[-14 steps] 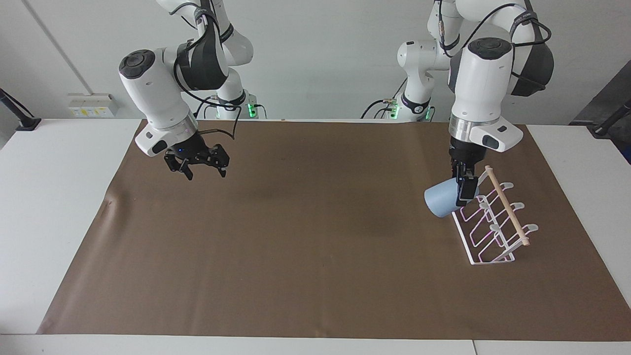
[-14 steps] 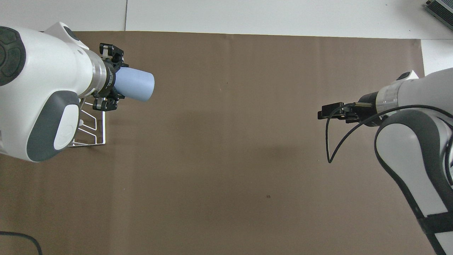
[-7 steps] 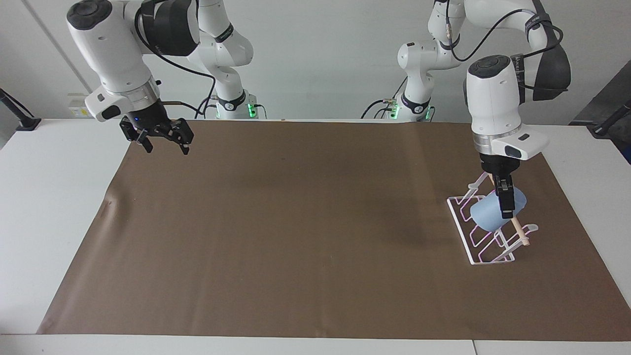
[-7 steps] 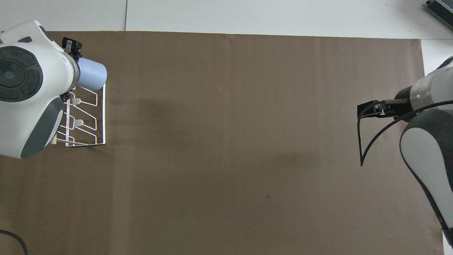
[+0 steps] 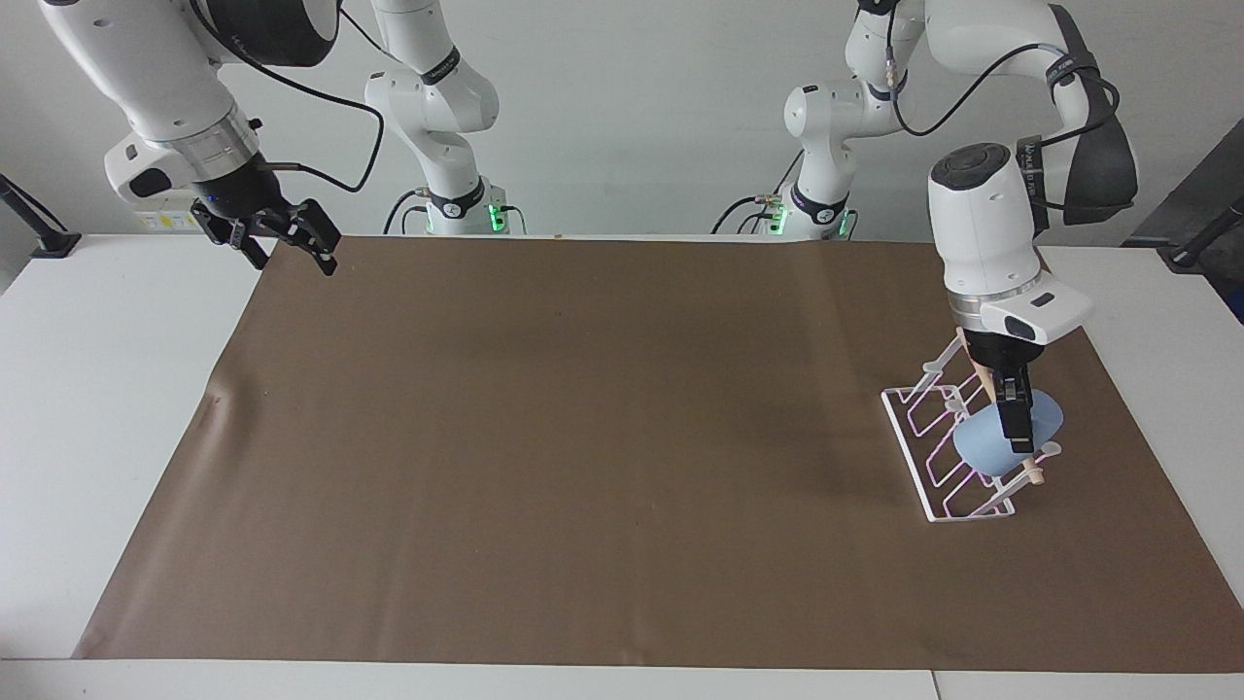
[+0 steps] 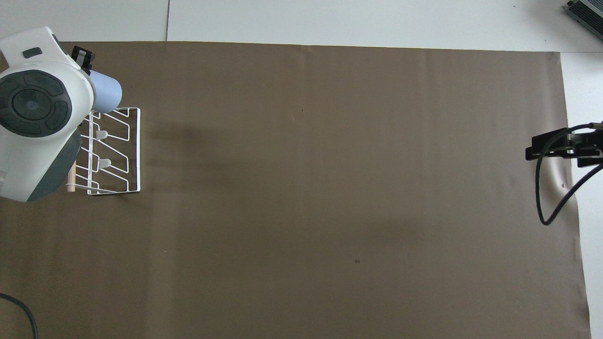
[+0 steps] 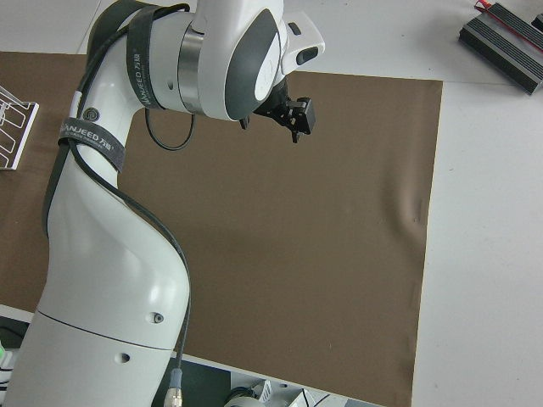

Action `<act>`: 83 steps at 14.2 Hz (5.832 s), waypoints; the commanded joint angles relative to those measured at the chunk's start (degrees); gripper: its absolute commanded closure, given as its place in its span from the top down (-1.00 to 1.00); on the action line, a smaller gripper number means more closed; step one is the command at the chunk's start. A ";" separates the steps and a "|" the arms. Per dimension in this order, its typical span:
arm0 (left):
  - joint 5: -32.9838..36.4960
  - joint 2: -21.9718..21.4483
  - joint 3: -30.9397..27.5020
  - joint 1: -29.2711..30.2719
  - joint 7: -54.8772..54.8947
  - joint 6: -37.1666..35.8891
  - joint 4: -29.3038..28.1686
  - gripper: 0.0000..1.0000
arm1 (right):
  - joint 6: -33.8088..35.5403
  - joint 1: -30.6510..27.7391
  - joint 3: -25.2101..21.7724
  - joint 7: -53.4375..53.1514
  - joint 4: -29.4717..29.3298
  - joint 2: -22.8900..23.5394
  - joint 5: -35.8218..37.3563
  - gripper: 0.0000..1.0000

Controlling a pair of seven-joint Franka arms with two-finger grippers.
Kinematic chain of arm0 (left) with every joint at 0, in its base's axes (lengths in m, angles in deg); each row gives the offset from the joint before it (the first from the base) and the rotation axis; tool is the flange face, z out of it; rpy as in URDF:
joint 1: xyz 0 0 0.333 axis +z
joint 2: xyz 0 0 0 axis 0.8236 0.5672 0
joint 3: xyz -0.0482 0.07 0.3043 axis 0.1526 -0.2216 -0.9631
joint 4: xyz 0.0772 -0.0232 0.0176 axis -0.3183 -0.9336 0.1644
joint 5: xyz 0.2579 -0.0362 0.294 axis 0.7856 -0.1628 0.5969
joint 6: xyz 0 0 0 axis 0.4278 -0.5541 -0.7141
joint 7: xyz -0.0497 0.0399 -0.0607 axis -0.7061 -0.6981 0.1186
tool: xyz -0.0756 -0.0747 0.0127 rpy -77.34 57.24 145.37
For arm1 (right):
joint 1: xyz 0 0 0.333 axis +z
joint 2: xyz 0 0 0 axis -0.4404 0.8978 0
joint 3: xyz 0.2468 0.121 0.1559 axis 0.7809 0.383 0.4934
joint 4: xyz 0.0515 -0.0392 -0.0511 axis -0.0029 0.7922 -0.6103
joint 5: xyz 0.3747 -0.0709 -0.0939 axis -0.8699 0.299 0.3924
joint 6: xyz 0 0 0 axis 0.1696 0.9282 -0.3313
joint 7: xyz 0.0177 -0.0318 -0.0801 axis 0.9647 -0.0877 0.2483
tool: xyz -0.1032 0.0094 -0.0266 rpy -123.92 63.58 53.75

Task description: Hang cup on cup holder

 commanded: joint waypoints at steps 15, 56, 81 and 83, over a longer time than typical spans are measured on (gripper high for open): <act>3.28 -1.17 0.38 2.72 0.49 8.65 -9.81 -1.00 | -1.57 2.67 1.96 -0.68 1.01 0.38 4.73 1.00; -37.05 -14.62 0.38 -4.05 69.44 -33.97 5.38 1.00 | 1.68 1.44 1.26 2.75 1.10 -0.76 3.68 1.00; -43.21 -8.39 -12.10 -8.17 100.16 -51.29 18.14 1.00 | 1.68 1.44 1.26 2.75 1.10 -0.76 3.68 1.00; -41.91 -7.85 -11.93 -8.35 100.16 -51.82 18.58 1.00 | 1.68 1.44 1.26 2.75 1.10 -0.76 3.68 1.00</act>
